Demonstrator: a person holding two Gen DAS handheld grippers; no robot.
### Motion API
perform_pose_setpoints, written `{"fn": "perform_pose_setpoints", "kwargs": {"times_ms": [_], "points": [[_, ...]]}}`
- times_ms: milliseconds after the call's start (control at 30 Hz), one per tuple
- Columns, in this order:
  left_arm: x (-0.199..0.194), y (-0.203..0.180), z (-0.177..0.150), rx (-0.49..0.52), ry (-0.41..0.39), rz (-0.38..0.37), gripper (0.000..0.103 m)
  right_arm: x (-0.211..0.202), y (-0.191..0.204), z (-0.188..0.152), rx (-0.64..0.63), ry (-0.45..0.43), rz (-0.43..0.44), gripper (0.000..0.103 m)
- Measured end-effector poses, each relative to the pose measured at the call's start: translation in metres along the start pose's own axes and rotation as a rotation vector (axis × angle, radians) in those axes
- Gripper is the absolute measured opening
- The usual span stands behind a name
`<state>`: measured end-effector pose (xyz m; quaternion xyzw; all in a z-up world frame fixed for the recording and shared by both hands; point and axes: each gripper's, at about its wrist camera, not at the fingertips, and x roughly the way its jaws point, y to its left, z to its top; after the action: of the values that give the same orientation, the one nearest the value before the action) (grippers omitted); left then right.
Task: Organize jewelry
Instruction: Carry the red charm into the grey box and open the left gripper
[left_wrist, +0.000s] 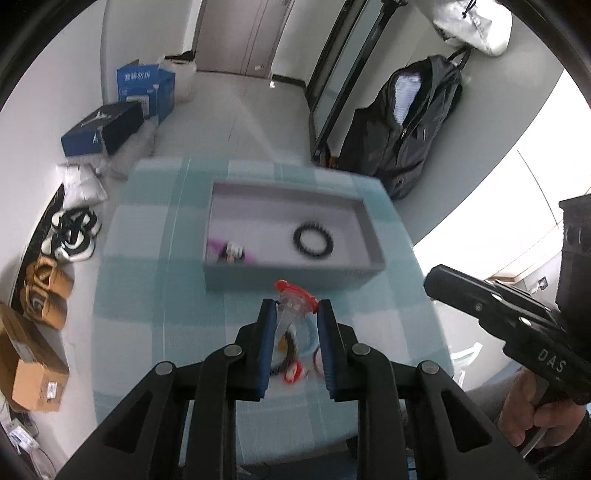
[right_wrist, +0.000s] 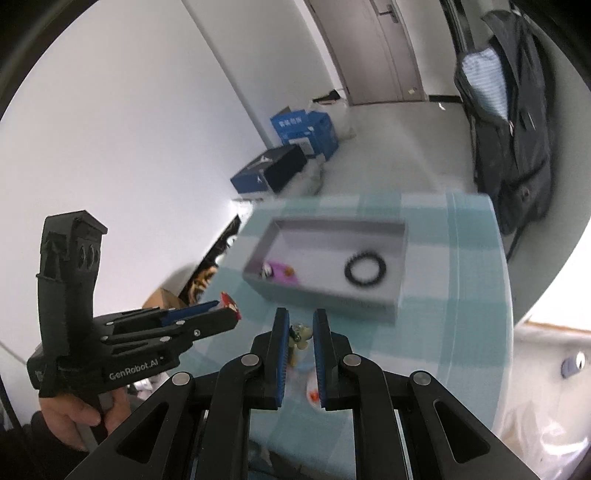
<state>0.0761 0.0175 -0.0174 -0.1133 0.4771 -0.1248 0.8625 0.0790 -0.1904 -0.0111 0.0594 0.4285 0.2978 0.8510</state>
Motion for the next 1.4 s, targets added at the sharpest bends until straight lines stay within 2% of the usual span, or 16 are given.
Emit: {"fn": "perform_pose_setpoints", "kwargs": {"times_ms": [100,233,367,500,767,1033,1400], "points": [[0.003,0.003,0.015,-0.010,0.001,-0.004,0.018,0.001,0.000,0.024,-0.020,-0.015,0.003,0.012],[0.010,0.011,0.029,-0.023,0.006,0.032,0.018,0.008,-0.002,0.049,-0.027,-0.026,0.025,0.012],[0.023,0.020,0.048,-0.049,0.021,0.003,0.018,0.021,-0.006,0.069,-0.033,-0.021,0.035,0.012],[0.032,0.017,0.061,-0.033,0.026,-0.002,0.018,0.037,-0.011,0.082,-0.034,-0.018,0.036,0.012],[0.067,0.024,0.070,-0.056,0.104,-0.045,0.018,0.082,-0.038,0.076,0.009,0.080,0.020,0.012],[0.084,0.032,0.072,-0.094,0.154,-0.081,0.018,0.106,-0.045,0.070,0.007,0.159,0.033,0.012],[0.092,0.040,0.074,-0.147,0.168,-0.129,0.018,0.113,-0.051,0.075,0.063,0.165,0.052,0.015]]}}
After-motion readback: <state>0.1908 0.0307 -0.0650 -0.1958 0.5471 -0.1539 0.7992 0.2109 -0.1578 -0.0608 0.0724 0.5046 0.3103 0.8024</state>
